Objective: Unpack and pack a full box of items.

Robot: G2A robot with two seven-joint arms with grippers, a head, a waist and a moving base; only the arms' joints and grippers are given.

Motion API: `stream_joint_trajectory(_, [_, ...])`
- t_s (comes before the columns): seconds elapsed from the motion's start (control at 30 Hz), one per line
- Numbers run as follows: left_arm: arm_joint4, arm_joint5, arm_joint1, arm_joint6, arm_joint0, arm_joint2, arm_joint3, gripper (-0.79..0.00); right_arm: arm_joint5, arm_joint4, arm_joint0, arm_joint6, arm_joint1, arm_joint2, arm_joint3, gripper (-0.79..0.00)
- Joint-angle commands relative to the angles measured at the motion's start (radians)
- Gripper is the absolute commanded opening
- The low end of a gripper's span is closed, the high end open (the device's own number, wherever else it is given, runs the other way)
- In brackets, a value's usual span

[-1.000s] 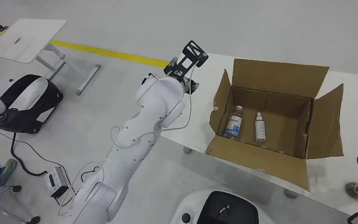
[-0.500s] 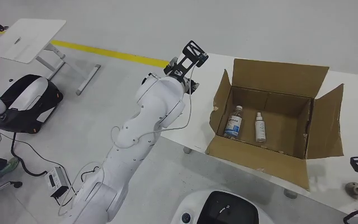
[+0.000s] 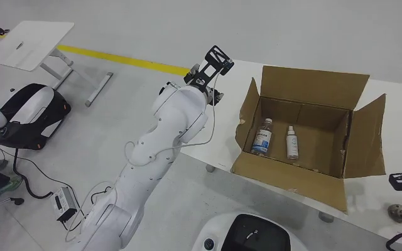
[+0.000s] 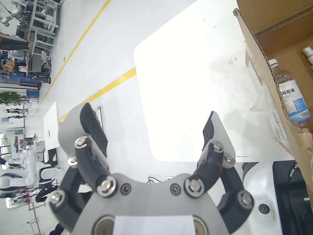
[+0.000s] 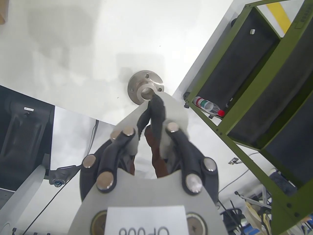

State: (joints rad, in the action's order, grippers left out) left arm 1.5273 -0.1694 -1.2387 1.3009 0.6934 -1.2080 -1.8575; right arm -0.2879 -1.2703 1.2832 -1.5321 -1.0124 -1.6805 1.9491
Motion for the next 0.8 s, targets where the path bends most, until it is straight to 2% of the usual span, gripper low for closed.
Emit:
stream_joint_trajectory(0.0, [0.0, 0.0, 0.0, 0.0, 0.0, 0.0, 0.0, 0.0, 0.004, -0.008, -0.006, -0.004, 0.004, 0.007, -0.011, -0.453])
stream_joint_trajectory(0.1, [0.0, 0.0, 0.0, 0.0, 0.0, 0.0, 0.0, 0.0, 0.004, -0.006, -0.015, -0.004, 0.008, 0.019, -0.033, -0.409])
stream_joint_trajectory(0.2, [0.0, 0.0, 0.0, 0.0, 0.0, 0.0, 0.0, 0.0, 0.004, -0.013, -0.022, -0.004, 0.011, 0.035, -0.054, -0.437])
stream_joint_trajectory(0.47, [0.0, 0.0, 0.0, 0.0, 0.0, 0.0, 0.0, 0.0, 0.011, -0.005, -0.044, -0.004, 0.014, 0.062, -0.107, -0.428])
stream_joint_trajectory(0.77, [0.0, 0.0, 0.0, 0.0, 0.0, 0.0, 0.0, 0.0, 0.017, -0.003, -0.068, -0.004, 0.016, 0.091, -0.144, -0.453])
